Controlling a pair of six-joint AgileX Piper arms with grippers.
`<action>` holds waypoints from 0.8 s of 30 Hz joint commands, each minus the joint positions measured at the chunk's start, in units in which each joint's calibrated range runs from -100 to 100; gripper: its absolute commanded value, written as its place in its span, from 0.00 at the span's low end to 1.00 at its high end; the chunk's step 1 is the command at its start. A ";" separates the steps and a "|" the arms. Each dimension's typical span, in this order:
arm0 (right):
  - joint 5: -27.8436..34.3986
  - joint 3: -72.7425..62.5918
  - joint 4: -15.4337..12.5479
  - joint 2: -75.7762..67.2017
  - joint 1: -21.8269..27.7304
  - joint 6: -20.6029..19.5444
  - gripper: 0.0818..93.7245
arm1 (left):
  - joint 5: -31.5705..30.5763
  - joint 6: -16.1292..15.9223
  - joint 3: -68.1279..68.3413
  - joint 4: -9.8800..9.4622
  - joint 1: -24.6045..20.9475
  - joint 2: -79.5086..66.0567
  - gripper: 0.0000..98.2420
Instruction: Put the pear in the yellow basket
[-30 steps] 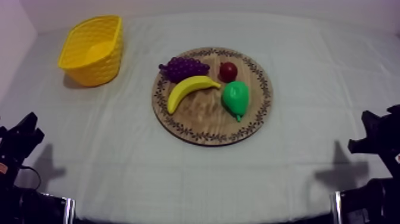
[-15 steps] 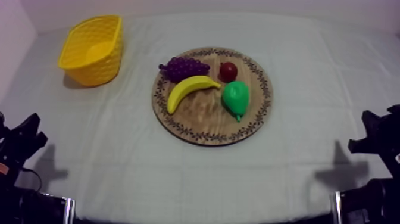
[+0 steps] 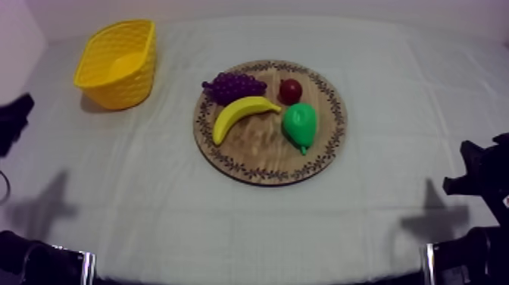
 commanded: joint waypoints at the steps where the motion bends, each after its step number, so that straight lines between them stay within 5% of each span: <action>1: 0.01 0.03 -0.01 0.01 0.01 0.00 0.00 | 2.75 3.69 -20.89 -0.70 5.37 12.47 0.00; 5: 0.01 0.03 -0.01 0.01 0.01 -0.02 0.00 | 7.92 6.51 -36.86 -2.30 11.70 23.10 0.00; 9: 0.01 0.03 -0.01 0.01 0.01 0.00 0.00 | 14.30 12.15 -51.58 -7.37 20.82 33.47 0.00; 12: 0.01 0.03 -0.01 0.01 0.01 -0.02 0.00 | 18.30 14.44 -61.68 -8.96 25.29 40.82 0.01; 17: 0.01 0.03 -0.01 0.01 0.01 0.00 0.00 | 24.93 16.24 -76.42 -8.53 29.36 53.87 0.01; 24: 0.01 0.03 -0.01 0.01 0.01 0.01 0.00 | 29.55 17.15 -85.76 -5.23 30.71 70.12 0.01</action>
